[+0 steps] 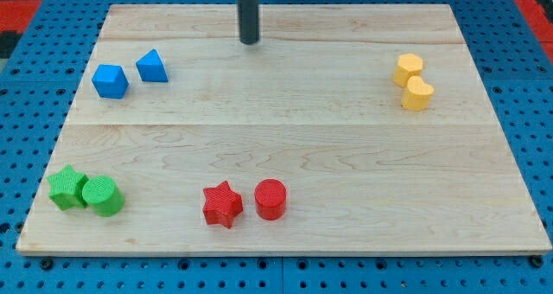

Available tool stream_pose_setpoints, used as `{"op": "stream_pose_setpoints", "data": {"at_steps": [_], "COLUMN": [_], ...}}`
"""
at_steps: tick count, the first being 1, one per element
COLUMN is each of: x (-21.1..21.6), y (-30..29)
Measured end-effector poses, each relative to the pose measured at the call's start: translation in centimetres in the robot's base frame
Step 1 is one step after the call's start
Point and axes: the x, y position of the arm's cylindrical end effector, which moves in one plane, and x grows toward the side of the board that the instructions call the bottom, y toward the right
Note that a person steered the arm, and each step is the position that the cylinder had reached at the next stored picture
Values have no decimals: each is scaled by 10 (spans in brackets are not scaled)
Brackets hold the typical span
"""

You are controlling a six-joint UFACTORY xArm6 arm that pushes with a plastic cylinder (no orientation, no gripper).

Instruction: Move the blue triangle right to the blue cube

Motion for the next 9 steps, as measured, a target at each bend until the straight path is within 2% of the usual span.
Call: {"op": "stream_pose_setpoints", "data": {"at_steps": [1, 2, 3, 4, 5, 6, 7, 9], "x": [-32, -33, -33, -32, -1, 32, 62, 87], "y": [-89, -186, -239, -242, -214, -218, -185, -110]}}
